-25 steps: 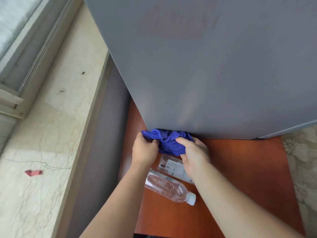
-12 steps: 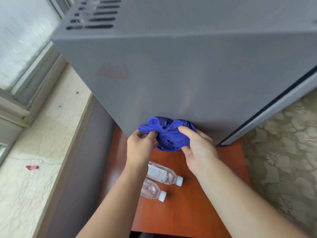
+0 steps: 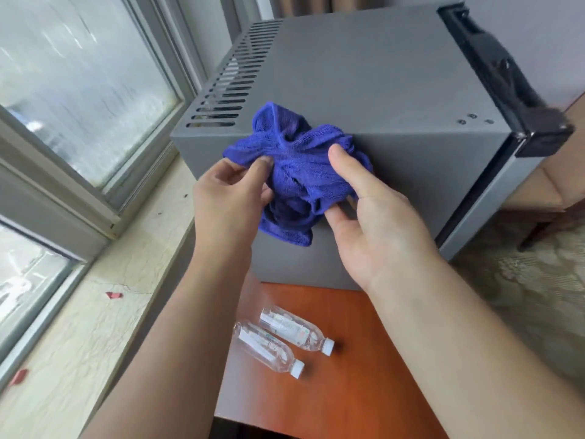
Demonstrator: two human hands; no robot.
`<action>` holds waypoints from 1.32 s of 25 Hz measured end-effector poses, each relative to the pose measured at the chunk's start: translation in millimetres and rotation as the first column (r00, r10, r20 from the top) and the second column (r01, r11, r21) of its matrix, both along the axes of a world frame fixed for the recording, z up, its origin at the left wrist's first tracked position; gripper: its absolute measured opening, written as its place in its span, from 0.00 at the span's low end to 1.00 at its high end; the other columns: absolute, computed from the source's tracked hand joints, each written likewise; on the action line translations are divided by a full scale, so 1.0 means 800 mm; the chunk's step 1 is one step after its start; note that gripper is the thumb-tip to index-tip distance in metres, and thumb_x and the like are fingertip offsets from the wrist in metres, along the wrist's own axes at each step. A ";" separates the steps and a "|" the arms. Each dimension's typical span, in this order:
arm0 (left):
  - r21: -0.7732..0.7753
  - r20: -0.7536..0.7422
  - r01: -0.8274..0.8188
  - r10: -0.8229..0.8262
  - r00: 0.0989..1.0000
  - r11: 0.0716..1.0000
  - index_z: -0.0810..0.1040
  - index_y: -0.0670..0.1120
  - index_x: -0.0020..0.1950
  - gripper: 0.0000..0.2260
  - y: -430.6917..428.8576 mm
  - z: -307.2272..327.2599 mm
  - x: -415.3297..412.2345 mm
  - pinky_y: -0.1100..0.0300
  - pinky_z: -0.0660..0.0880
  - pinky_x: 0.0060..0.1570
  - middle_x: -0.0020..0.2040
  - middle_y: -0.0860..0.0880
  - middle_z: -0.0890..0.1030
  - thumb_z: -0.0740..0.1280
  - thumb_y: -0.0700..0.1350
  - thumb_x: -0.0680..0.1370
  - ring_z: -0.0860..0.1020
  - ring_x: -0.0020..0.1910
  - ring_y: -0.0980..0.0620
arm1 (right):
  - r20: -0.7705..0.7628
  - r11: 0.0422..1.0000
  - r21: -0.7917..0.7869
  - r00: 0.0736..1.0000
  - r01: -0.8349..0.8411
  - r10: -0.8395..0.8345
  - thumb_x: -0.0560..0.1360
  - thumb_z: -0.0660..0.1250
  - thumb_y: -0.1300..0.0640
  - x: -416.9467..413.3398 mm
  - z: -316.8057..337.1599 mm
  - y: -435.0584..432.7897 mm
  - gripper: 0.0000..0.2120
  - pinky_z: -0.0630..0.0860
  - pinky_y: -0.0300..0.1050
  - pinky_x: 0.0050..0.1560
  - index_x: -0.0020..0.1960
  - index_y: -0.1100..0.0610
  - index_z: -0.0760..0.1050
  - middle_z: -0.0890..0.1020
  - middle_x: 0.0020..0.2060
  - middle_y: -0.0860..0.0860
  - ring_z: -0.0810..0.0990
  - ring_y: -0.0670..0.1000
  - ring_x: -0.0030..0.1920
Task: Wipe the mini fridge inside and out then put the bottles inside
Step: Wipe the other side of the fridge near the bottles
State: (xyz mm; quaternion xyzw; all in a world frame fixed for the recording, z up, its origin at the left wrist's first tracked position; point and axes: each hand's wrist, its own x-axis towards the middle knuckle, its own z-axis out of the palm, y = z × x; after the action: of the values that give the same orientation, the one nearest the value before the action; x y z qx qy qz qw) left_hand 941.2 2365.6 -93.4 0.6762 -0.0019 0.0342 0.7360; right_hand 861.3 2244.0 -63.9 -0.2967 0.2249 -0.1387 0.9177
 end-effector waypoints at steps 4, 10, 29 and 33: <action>-0.038 -0.077 0.024 -0.027 0.997 0.999 0.85 0.42 0.48 0.04 -0.012 -0.030 -0.007 0.59 0.79 0.44 0.39 0.46 0.82 0.72 0.42 0.78 0.77 0.36 0.53 | -0.042 1.000 -0.014 0.999 0.027 -0.028 0.76 0.73 0.68 -0.002 -0.029 0.000 0.10 0.85 0.42 0.51 0.57 0.64 0.82 0.89 0.47 0.56 0.89 0.49 0.44; 0.087 -0.290 0.126 -0.095 0.952 0.988 0.85 0.42 0.50 0.04 -0.043 -0.137 -0.025 0.46 0.83 0.57 0.42 0.45 0.86 0.71 0.40 0.77 0.84 0.42 0.49 | -0.246 0.987 0.003 0.957 0.162 -0.157 0.76 0.73 0.69 -0.012 -0.139 -0.036 0.15 0.85 0.41 0.46 0.62 0.64 0.81 0.88 0.53 0.58 0.89 0.50 0.47; -0.047 -0.767 0.223 -0.178 0.617 0.974 0.78 0.44 0.47 0.08 -0.225 -0.366 -0.095 0.46 0.82 0.54 0.46 0.44 0.80 0.61 0.35 0.79 0.77 0.44 0.47 | -0.511 0.949 -0.174 0.800 0.261 -0.314 0.75 0.71 0.74 -0.072 -0.369 -0.195 0.16 0.85 0.45 0.50 0.60 0.62 0.79 0.86 0.51 0.59 0.87 0.55 0.48; -0.163 -0.774 0.222 -0.264 0.576 0.961 0.79 0.41 0.56 0.10 -0.271 -0.351 -0.115 0.51 0.84 0.52 0.50 0.43 0.83 0.60 0.36 0.80 0.82 0.49 0.46 | -0.480 0.920 -0.264 0.788 0.290 -0.386 0.74 0.72 0.74 -0.088 -0.351 -0.235 0.20 0.84 0.47 0.53 0.64 0.64 0.78 0.86 0.51 0.58 0.87 0.55 0.51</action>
State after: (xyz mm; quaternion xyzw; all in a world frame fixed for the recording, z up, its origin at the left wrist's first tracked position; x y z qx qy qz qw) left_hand 849.1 2149.0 -373.9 0.5972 0.2300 -0.3678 0.6747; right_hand 791.2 2056.3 -344.4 -0.3578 0.5023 -0.2348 0.7514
